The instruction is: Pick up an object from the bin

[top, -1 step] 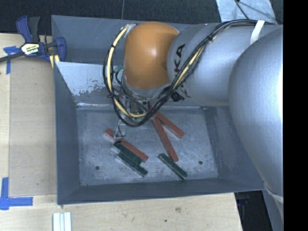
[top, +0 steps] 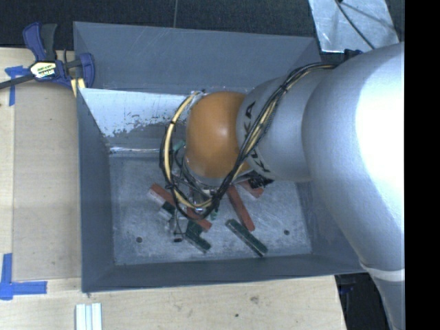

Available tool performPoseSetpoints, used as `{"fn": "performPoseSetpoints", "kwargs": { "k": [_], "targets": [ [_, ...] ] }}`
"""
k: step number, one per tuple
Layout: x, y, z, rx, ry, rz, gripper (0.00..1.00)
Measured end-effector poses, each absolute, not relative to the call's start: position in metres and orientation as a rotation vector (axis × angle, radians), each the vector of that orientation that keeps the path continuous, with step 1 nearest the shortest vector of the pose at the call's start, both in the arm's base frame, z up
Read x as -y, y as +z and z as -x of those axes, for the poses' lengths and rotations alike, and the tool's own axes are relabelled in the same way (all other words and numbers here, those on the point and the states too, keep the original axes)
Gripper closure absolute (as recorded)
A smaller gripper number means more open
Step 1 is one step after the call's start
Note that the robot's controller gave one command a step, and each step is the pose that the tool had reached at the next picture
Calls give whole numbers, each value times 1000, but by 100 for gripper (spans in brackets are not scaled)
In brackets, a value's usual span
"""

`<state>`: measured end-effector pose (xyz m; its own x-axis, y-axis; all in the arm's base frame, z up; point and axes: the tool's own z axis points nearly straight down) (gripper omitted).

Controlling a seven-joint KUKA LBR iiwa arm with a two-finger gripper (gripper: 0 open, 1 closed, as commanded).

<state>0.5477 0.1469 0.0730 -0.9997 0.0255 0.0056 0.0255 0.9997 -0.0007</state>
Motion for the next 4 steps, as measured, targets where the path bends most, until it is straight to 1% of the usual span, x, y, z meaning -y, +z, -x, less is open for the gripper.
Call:
{"fn": "performPoseSetpoints", "kwargs": {
  "k": [1, 2, 3, 4],
  "targets": [
    [-149, 79, -553, 3149, -6, 40, 100],
    [-148, 78, -551, 3146, -3, 40, 0],
    [-149, 80, -551, 3143, -4, 38, 100],
    [-168, 217, -566, 3126, -3, -415, 100]
  ]
}}
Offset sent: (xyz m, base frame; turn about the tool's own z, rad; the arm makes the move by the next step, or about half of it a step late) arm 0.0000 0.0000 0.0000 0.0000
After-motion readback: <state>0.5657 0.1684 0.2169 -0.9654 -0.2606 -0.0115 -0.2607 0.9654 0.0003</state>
